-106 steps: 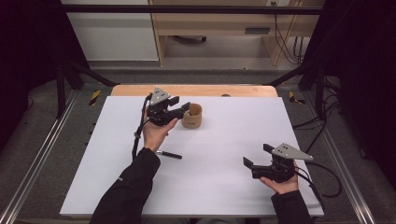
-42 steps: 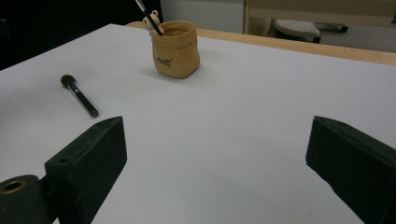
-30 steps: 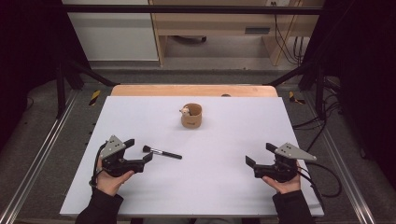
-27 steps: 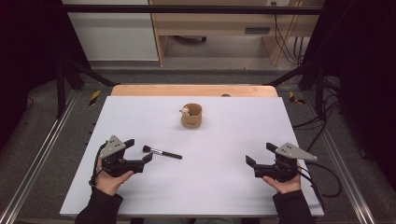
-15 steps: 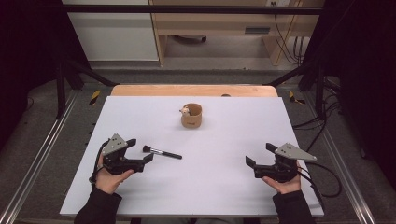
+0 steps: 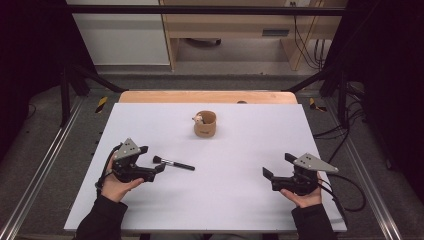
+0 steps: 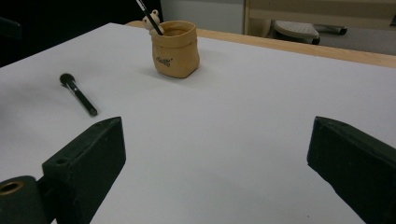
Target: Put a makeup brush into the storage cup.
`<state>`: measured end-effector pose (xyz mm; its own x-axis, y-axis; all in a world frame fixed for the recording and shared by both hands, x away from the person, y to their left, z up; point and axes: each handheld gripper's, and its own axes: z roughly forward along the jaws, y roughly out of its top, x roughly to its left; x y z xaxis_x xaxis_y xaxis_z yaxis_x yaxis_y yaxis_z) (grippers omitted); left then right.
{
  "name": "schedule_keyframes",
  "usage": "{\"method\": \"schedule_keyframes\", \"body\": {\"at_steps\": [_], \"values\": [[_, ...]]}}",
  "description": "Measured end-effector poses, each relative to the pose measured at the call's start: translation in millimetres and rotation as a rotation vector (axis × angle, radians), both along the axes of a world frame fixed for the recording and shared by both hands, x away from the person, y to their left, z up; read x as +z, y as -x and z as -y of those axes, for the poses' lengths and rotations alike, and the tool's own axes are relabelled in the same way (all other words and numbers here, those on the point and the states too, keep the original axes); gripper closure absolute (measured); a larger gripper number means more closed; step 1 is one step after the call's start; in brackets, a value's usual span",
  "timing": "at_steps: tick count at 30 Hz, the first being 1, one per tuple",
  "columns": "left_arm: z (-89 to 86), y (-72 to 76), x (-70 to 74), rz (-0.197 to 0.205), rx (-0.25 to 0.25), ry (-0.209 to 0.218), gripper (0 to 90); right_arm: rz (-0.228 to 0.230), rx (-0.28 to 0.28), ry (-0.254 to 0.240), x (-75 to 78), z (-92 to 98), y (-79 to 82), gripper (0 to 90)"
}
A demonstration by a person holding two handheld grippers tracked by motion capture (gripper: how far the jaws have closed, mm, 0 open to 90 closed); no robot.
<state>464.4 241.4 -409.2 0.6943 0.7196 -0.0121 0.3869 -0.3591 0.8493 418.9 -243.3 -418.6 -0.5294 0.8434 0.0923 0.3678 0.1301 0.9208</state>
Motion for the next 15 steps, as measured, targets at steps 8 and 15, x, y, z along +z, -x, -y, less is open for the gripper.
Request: {"method": "schedule_keyframes", "body": {"at_steps": [8, 15], "values": [[3.7, -14.3, 2.2, -0.038, -0.044, -0.055, 8.8, -0.002, 0.005, 0.003, -0.6, -0.8, -0.3, 5.0], [11.4, -25.3, -0.5, -0.063, -0.068, -0.107, 8.7, -0.005, 0.006, 0.005, -0.9, -1.3, -0.5, 5.1]]}}
